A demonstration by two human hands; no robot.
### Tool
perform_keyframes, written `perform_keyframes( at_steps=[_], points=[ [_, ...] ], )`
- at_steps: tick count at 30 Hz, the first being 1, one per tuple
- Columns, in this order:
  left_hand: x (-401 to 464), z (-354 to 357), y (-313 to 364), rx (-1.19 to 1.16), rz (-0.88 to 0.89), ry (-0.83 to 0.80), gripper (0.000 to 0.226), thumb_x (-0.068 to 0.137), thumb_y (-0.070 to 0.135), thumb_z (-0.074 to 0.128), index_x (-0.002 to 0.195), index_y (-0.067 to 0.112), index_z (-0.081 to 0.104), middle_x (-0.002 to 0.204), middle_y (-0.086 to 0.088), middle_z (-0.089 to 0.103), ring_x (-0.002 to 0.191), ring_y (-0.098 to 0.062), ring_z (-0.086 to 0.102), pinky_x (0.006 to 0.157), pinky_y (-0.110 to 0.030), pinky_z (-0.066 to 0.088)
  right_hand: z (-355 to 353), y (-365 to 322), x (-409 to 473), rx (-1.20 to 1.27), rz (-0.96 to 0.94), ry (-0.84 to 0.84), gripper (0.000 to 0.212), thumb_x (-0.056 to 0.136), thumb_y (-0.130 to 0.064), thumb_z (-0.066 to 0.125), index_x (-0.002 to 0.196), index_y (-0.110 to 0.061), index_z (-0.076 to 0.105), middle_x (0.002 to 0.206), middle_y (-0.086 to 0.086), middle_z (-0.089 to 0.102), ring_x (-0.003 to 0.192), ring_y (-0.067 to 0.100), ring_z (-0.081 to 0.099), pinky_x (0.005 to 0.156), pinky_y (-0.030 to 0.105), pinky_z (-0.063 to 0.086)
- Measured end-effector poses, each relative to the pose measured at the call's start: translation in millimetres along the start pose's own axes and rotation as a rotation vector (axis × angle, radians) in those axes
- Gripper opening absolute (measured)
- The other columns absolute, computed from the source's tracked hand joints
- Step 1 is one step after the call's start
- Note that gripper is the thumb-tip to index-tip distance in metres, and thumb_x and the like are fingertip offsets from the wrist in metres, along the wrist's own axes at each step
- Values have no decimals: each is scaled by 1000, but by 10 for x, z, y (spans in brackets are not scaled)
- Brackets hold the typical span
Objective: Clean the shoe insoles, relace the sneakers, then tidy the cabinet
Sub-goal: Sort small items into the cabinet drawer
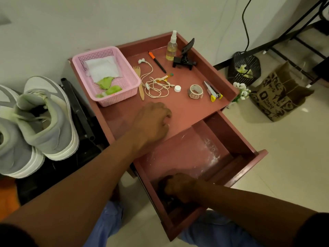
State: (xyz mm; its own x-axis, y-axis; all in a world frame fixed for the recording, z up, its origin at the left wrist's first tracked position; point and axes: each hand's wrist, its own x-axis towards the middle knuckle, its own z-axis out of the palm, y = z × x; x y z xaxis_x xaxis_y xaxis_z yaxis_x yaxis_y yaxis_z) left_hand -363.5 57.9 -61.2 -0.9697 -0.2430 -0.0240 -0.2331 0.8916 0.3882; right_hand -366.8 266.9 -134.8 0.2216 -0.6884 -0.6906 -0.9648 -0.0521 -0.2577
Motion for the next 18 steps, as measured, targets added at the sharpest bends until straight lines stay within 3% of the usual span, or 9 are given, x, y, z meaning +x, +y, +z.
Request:
perform_keyframes(
  at_steps=[3, 5, 8, 12, 15, 18],
  points=[
    [4, -10, 26, -5, -5, 1, 43, 78, 44, 57, 116, 29, 70, 122, 5, 65, 111, -23, 59, 98, -46, 49, -179, 43, -174, 143, 13, 82, 34, 91, -17, 73, 125, -15, 70, 128, 7, 67, 115, 29, 63, 94, 36, 50],
    [-6, -26, 56, -3, 0, 10, 43, 79, 44, 60, 118, 28, 71, 126, 5, 65, 113, -23, 58, 100, -46, 49, -450, 160, -375, 274, 44, 193, 28, 87, -15, 75, 115, -15, 76, 118, 2, 72, 105, 19, 65, 91, 25, 48],
    [-16, -28, 98, 14, -3, 9, 46, 79, 46, 61, 120, 27, 71, 130, 4, 62, 115, -25, 55, 100, -46, 47, -986, 426, -788, 483, 118, 366, 16, 84, -20, 81, 100, -21, 81, 98, -10, 77, 83, 1, 65, 74, 11, 49],
    [0, -22, 104, 34, -3, 5, 50, 74, 45, 55, 119, 28, 70, 129, 4, 61, 112, -27, 55, 97, -46, 47, -1401, 962, -979, 470, 407, 779, 8, 81, -19, 76, 85, -26, 77, 85, -12, 74, 80, 6, 67, 75, 35, 58],
    [3, -29, 98, 26, 8, 12, 49, 74, 47, 56, 118, 29, 71, 127, 7, 61, 111, -25, 56, 94, -46, 48, -1543, 1359, -880, 180, 679, 988, 19, 82, -22, 72, 101, -24, 72, 101, -1, 69, 96, 22, 63, 79, 38, 55],
    [10, -36, 113, 26, 6, 14, 48, 76, 50, 56, 118, 32, 71, 128, 9, 61, 113, -22, 55, 95, -46, 47, -1619, 1643, -752, 120, 741, 996, 40, 84, -27, 75, 123, -24, 67, 117, 5, 62, 110, 27, 57, 87, 39, 53]
  ],
)
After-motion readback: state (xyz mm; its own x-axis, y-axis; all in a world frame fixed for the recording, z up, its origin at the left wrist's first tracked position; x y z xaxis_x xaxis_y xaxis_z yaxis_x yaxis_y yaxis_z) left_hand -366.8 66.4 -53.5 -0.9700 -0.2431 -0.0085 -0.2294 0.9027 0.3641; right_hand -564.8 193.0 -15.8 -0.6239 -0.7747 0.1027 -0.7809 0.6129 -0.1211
